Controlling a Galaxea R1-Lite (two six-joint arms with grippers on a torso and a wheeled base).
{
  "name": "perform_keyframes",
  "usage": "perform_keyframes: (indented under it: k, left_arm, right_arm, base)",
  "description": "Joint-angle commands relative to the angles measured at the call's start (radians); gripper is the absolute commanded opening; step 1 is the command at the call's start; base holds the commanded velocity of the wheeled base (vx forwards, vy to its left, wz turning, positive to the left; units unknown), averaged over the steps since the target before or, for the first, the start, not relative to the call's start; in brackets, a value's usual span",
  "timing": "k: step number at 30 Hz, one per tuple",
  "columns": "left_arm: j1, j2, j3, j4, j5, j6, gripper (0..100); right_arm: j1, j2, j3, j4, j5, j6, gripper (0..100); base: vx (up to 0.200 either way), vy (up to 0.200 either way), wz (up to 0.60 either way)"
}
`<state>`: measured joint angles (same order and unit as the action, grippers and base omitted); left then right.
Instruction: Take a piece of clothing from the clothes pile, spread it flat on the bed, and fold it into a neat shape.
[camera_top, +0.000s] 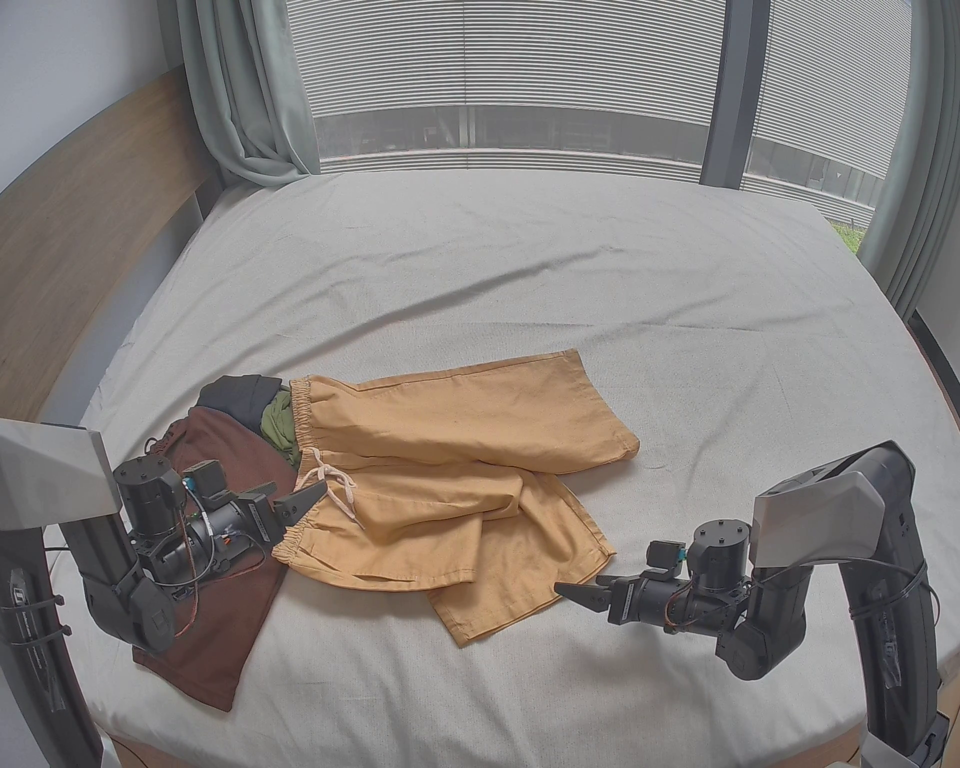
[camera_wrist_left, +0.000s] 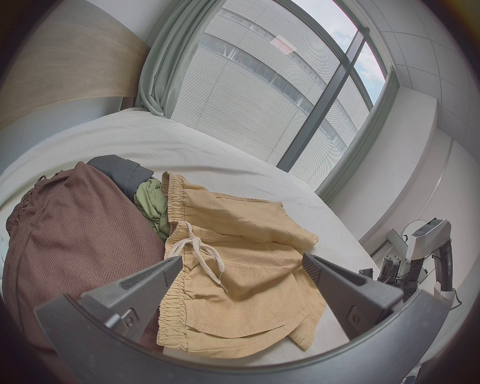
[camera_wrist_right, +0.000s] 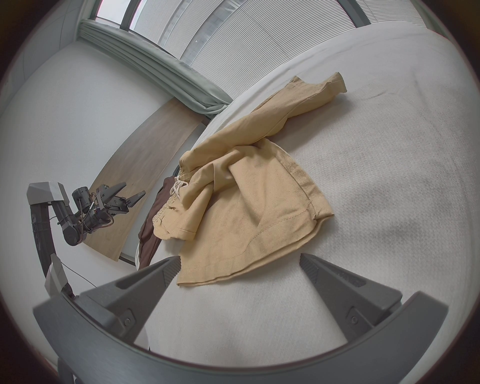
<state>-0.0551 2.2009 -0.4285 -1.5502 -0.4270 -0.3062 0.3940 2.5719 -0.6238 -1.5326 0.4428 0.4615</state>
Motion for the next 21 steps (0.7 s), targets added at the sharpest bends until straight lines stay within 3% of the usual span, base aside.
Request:
perform_keyframes:
  k: [1, 8, 9, 21]
  left_arm:
    - [0.0, 0.003, -0.001, -0.001, -0.001, -0.001, 100]
    - [0.008, 0.0, -0.004, -0.001, -0.001, -0.001, 100]
    - [0.008, 0.002, -0.004, -0.001, -0.002, -0.001, 100]
    - [0.006, 0.003, -0.006, -0.001, -0.006, -0.002, 100]
  right_arm:
    - [-0.003, 0.033, -0.062, 0.006, -0.001, 0.002, 100]
    - [-0.007, 0.054, -0.108, 0.006, -0.044, 0.006, 100]
    - [-0.007, 0.056, -0.106, 0.005, -0.047, 0.006, 0]
    - [-0.067, 0.037, -0.097, -0.006, -0.05, 0.003, 0]
  base:
    - [0.0, 0.0, 0.0]
    - [0.0, 0.0, 0.0]
    - [0.0, 0.0, 0.0]
    - [0.0, 0.0, 0.0]
